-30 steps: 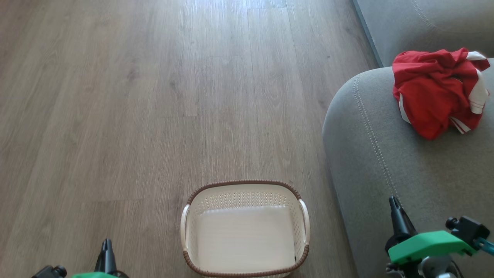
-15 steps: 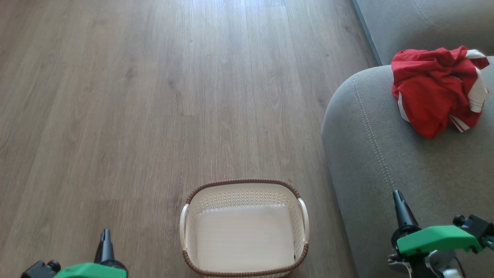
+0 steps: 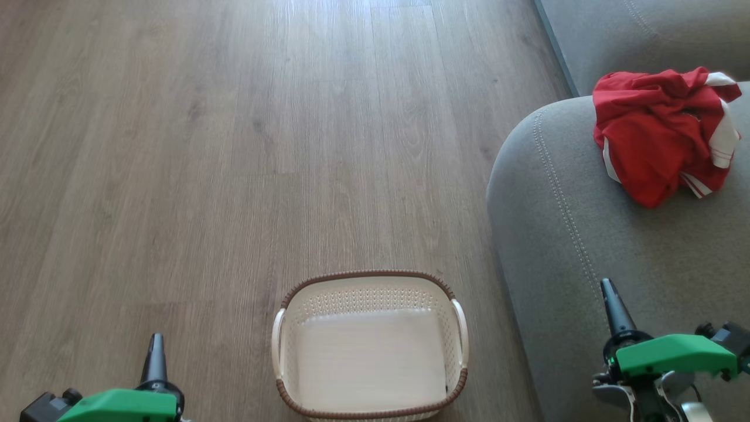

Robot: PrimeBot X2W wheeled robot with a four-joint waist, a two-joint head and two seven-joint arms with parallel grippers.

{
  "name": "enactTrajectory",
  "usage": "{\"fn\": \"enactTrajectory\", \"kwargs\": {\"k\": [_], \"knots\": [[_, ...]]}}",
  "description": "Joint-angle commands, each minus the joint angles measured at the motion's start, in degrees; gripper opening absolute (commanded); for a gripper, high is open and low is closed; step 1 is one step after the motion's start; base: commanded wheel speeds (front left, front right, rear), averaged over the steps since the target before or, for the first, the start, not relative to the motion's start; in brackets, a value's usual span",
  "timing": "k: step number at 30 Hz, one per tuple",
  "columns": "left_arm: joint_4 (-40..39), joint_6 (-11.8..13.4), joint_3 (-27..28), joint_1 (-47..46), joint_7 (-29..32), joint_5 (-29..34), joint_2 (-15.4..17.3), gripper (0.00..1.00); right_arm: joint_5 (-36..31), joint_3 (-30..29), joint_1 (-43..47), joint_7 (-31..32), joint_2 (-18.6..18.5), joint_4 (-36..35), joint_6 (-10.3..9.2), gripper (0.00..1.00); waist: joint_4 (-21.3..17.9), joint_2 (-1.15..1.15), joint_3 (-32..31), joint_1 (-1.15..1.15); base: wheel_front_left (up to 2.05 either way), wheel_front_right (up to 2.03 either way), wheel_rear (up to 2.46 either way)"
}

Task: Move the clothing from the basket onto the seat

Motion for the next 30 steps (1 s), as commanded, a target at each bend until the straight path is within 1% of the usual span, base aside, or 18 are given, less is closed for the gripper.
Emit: {"fn": "enactTrajectory", "kwargs": {"k": [1,30], "knots": [[-1.88,-0.63,2.41,-2.74,0.38,-1.21,0.22,0.0,1.68,0.45,-3.49,0.4,-0.55,-2.37,0.0,0.0,-0.02,0.0,0.02,0.0,0.0,0.0,0.0],[-3.07,-4.91,8.31,-5.46,4.94,-15.34,-2.26,0.0,20.46,-0.49,-5.48,4.3,-1.31,-4.02,-0.01,0.0,-0.48,0.0,0.55,0.0,0.0,0.0,0.0]]}}
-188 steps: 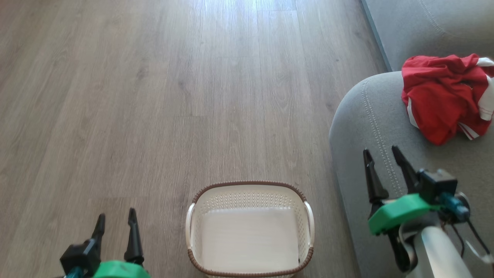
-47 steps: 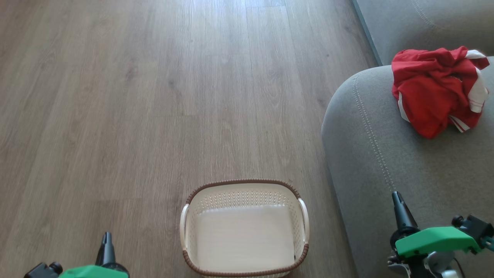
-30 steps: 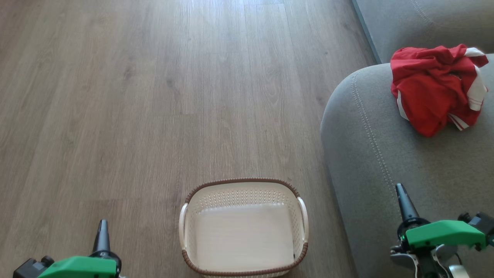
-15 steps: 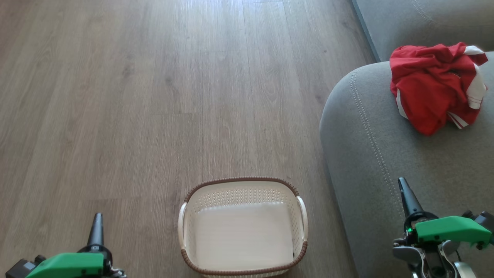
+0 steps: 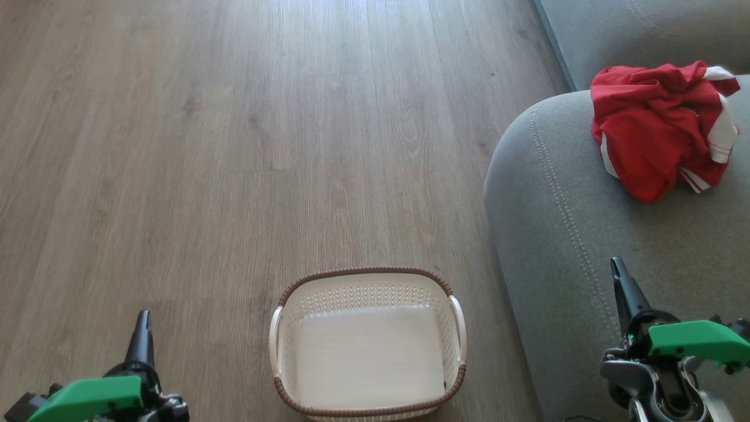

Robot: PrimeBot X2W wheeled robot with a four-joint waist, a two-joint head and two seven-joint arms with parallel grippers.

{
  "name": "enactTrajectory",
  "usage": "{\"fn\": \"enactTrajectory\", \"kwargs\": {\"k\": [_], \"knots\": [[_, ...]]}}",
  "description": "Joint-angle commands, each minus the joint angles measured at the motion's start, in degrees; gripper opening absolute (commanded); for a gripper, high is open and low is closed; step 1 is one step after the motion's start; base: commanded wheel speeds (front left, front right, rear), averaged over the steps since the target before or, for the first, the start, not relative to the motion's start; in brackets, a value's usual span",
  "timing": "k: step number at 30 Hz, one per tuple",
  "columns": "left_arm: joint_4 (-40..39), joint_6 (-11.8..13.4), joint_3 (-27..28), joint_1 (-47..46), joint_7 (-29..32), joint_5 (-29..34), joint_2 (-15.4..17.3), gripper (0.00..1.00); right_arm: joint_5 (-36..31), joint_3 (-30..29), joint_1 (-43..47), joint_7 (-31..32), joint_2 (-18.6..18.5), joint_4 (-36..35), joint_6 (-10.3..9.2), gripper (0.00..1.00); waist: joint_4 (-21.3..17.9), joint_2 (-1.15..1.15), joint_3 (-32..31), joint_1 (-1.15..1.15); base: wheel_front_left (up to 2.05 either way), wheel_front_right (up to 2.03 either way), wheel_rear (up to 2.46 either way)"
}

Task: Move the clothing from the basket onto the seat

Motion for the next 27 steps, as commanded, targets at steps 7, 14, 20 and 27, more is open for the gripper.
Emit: {"fn": "enactTrajectory", "kwargs": {"k": [7,14,20,27], "knots": [[-2.51,-1.58,4.06,-3.73,1.52,-4.31,-0.34,0.0,5.73,0.8,-3.92,1.3,-1.33,-2.86,-0.01,0.0,-0.12,0.0,0.13,0.0,0.0,0.0,0.0],[-2.65,-2.08,4.77,-4.05,2.07,-5.97,-0.64,0.0,8.14,0.9,-4.13,1.59,-1.57,-3.07,-0.01,0.0,-0.17,0.0,0.2,0.0,0.0,0.0,0.0],[-2.65,-2.08,4.79,-4.05,2.08,-5.96,-0.65,0.0,8.36,1.16,-4.11,1.39,-1.76,-3.09,-0.01,0.0,-0.17,0.0,0.2,0.0,0.0,0.0,0.0],[-2.65,-2.08,4.8,-4.05,2.1,-5.95,-0.66,0.0,8.63,1.47,-4.09,1.15,-1.99,-3.12,-0.01,0.0,-0.17,0.0,0.2,0.0,0.0,0.0,0.0]]}}
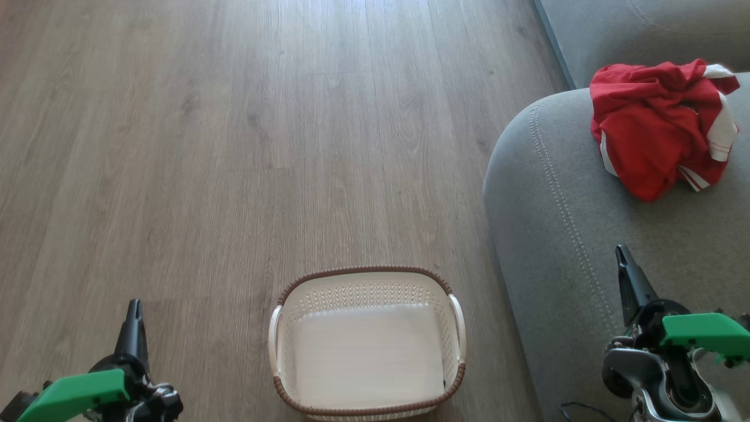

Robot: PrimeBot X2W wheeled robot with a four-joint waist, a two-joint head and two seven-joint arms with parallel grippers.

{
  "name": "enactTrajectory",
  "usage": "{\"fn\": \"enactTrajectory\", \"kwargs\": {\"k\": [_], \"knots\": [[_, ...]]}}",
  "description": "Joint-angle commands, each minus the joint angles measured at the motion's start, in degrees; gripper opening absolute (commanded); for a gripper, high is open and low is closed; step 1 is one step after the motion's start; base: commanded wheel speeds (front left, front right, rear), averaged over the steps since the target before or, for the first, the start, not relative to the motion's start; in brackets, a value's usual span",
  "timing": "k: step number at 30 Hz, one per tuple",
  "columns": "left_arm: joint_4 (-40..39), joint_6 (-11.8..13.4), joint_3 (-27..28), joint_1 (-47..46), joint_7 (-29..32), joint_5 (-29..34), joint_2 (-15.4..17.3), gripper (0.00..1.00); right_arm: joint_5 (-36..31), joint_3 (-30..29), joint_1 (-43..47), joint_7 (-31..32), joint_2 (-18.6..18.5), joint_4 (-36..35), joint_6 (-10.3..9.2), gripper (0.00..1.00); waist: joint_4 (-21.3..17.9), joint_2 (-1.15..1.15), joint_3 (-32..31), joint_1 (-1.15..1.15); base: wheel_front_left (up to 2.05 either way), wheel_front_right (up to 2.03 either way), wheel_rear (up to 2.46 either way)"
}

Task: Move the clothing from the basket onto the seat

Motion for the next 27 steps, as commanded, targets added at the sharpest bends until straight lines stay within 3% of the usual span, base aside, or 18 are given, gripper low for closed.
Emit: {"fn": "enactTrajectory", "kwargs": {"k": [1,27], "knots": [[-2.15,-0.5,1.97,-2.85,0.33,-0.16,0.6,0.0,0.51,1.54,-2.95,0.06,-1.35,-2.31,0.0,0.0,0.0,0.0,0.0,0.0,0.0,0.0,0.0],[-2.15,-0.5,2.02,-2.86,0.37,-0.11,0.56,0.0,1.66,2.84,-2.86,-0.97,-2.32,-2.45,0.0,0.0,0.0,0.0,0.0,0.0,0.0,0.0,0.0]]}}
